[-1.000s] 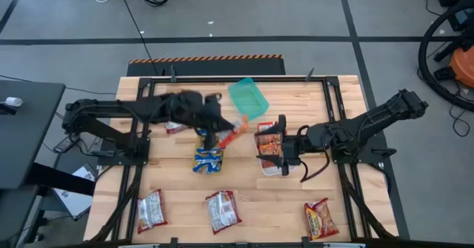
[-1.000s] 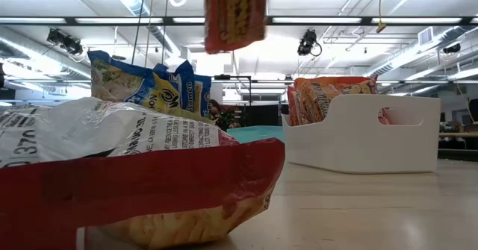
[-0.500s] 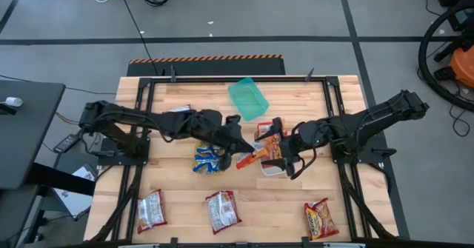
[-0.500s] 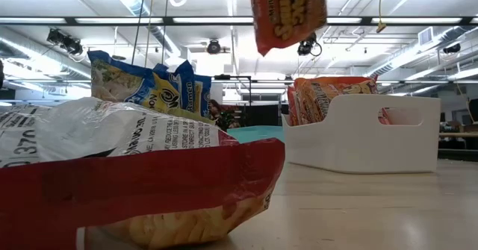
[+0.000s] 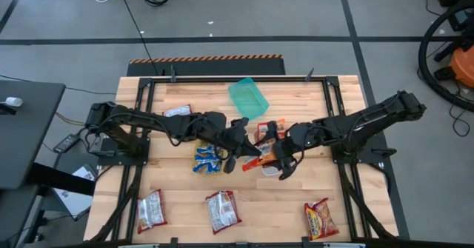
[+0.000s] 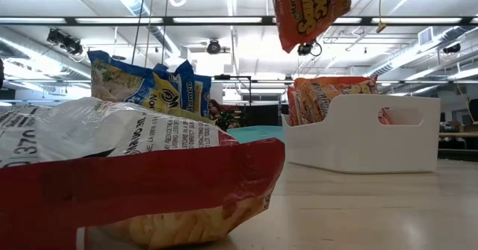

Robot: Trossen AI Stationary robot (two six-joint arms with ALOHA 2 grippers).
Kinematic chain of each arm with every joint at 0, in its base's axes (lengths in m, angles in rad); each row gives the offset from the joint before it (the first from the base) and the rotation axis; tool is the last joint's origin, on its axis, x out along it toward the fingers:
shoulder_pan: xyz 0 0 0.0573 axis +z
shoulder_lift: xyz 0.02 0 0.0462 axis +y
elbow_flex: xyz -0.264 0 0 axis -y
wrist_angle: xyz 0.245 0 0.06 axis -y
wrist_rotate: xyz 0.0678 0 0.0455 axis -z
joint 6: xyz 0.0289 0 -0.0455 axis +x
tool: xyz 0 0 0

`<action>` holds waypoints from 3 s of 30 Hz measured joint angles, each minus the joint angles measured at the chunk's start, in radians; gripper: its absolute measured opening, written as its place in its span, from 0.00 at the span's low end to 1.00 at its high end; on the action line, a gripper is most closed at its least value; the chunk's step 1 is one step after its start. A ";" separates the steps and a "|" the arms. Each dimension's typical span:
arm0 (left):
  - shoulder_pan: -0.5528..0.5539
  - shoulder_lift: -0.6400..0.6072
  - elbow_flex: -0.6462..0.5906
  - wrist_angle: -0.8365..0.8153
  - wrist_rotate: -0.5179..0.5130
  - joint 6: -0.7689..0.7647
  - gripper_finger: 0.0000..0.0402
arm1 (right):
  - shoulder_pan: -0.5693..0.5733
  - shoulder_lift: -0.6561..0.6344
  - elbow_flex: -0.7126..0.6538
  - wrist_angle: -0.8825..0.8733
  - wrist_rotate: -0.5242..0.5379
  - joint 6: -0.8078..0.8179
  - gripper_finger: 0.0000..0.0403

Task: Sort Maruchan noodles
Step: Put the orange noodle pack into the white bin, then put the bottom right red noodle pack into the green bin

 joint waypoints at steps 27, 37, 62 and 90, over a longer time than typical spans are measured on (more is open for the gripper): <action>-0.111 -0.320 0.000 -0.474 -0.047 0.138 0.46 | 0.129 -0.165 -0.279 0.096 0.166 0.428 0.35; -0.323 -0.287 0.001 -0.466 -0.158 0.147 0.45 | 0.132 -0.170 -0.645 0.626 0.215 0.500 0.35; 0.019 -0.051 -0.183 -0.060 -0.263 0.099 0.45 | 0.244 -0.125 0.028 -0.689 0.195 0.803 0.76; -0.377 0.003 -0.195 0.010 -0.488 -0.053 0.45 | 0.571 0.039 -0.394 -0.272 -0.352 1.411 0.58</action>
